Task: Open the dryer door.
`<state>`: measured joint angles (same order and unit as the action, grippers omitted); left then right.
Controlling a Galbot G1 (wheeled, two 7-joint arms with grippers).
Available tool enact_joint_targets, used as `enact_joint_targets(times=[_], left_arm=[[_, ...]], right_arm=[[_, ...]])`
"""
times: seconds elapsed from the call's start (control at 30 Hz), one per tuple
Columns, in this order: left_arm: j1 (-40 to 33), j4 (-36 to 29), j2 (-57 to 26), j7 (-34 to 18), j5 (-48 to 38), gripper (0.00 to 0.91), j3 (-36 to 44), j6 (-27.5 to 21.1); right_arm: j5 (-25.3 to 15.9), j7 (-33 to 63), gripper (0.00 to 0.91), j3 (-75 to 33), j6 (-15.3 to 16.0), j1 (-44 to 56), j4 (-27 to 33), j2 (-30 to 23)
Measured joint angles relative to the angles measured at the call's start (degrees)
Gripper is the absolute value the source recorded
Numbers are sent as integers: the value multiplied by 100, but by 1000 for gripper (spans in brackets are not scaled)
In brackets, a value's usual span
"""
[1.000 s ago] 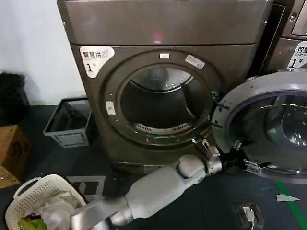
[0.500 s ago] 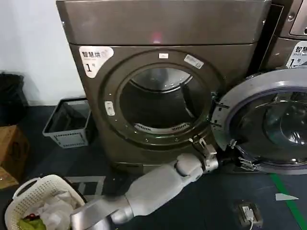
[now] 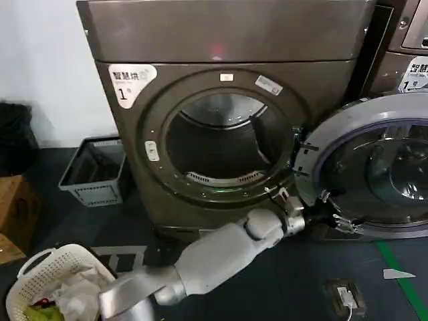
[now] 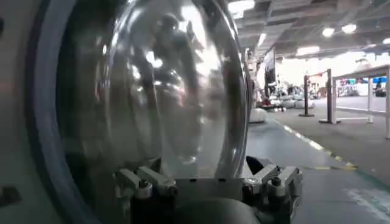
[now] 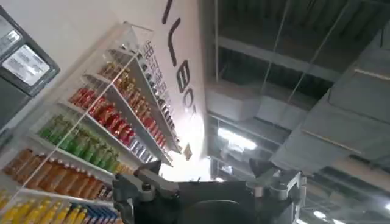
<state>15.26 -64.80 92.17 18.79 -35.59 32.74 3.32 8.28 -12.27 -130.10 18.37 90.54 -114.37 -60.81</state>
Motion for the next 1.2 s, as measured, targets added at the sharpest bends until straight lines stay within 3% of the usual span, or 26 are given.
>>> enact_joint_targets(times=[0.63,1.2], left_arm=[[-270,-1072,-18,-10,-704,907,280,132],[-682,-2413,-1680,-149,-1393,907,449,38]], right_arm=[[-55,-18,907,144,10,-164,37,85],[-53,-29,907,89,18,-179,57,224]])
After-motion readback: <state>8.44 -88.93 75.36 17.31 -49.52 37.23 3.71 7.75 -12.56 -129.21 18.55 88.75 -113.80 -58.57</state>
